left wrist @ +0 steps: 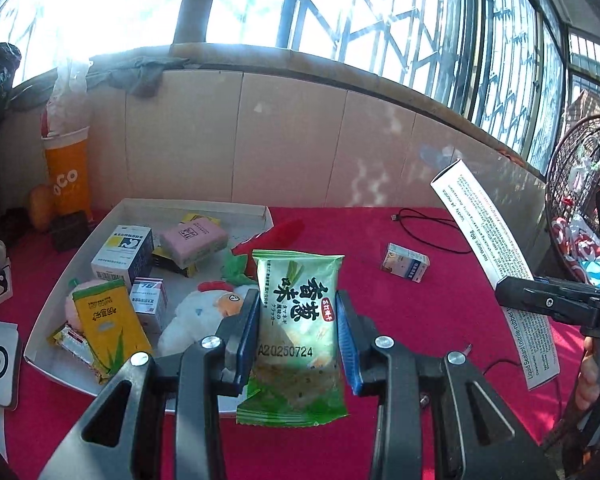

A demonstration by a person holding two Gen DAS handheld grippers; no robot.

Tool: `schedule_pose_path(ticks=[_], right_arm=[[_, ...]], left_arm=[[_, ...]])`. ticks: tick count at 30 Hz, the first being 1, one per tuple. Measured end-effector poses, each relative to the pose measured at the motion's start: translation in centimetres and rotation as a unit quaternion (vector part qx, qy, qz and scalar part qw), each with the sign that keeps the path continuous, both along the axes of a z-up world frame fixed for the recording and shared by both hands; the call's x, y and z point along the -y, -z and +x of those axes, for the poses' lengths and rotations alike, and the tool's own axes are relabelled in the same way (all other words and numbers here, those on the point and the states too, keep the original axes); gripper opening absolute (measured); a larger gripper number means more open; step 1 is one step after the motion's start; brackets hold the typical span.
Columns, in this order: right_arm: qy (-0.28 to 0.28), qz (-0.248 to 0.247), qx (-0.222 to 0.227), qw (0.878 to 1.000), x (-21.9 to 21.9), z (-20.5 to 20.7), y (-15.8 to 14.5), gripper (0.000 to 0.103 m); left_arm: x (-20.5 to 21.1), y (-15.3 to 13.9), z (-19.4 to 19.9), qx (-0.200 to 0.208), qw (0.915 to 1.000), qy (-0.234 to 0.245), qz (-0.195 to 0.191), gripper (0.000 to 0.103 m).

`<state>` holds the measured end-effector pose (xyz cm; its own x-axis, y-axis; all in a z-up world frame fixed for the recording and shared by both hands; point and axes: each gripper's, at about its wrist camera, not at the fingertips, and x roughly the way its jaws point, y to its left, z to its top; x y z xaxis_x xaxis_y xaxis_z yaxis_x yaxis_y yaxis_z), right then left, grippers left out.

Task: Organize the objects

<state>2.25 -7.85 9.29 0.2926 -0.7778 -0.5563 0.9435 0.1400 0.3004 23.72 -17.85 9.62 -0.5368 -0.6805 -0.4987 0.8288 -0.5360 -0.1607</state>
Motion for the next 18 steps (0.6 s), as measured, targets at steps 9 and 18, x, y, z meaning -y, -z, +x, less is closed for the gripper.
schedule_pose_path(ticks=[9,18], right_arm=[[-0.024,-0.001,-0.025,0.999,1.6,3.2,-0.5,0.043],[-0.048,-0.006,-0.038,0.998,3.7,5.9,-1.8,0.043]], left_arm=[[0.3,-0.3,1.0,-0.009,0.9999,-0.012,-0.002,0.036],[1.8,-1.6,3.3,-0.012,0.9987,-0.048,-0.013,0.036]])
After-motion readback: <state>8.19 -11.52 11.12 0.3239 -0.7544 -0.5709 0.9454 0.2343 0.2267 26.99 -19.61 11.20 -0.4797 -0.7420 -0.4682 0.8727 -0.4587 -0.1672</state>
